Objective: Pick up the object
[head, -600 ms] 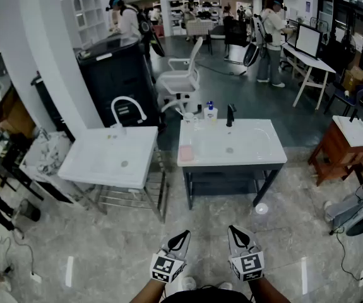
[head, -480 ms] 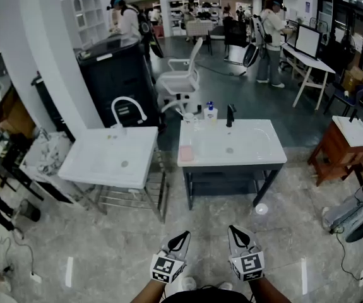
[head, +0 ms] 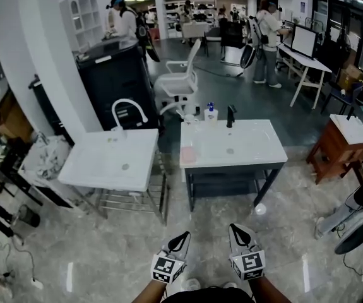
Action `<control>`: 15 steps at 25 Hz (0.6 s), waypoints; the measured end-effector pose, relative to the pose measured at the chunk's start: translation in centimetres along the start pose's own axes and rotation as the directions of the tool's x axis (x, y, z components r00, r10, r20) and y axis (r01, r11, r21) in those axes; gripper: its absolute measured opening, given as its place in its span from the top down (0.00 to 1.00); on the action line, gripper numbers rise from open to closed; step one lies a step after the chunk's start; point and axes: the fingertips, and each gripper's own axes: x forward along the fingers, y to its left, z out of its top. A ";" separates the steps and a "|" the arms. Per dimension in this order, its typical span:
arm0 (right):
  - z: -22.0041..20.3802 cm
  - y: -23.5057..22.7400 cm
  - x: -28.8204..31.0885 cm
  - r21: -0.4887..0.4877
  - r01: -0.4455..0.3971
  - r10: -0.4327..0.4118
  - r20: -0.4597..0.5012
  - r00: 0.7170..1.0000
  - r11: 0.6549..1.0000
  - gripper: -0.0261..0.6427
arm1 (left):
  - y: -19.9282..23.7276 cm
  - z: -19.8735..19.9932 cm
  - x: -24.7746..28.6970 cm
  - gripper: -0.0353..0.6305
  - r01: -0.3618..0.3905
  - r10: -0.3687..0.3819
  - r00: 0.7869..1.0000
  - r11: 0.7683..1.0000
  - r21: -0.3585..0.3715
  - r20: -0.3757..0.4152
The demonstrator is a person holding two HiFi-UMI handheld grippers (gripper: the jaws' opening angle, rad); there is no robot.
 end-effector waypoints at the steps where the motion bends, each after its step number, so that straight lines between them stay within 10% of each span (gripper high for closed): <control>1: 0.0 0.1 0.1 0.011 0.009 -0.009 0.008 1.000 1.000 0.96 | 0.3 0.0 -0.1 0.92 0.003 -0.003 1.000 1.000 0.001 0.003; 15: -0.3 -1.9 4.6 0.057 0.009 -0.009 0.009 1.000 0.998 0.96 | 4.0 0.6 3.8 0.92 -0.018 0.018 1.000 1.000 -0.018 0.000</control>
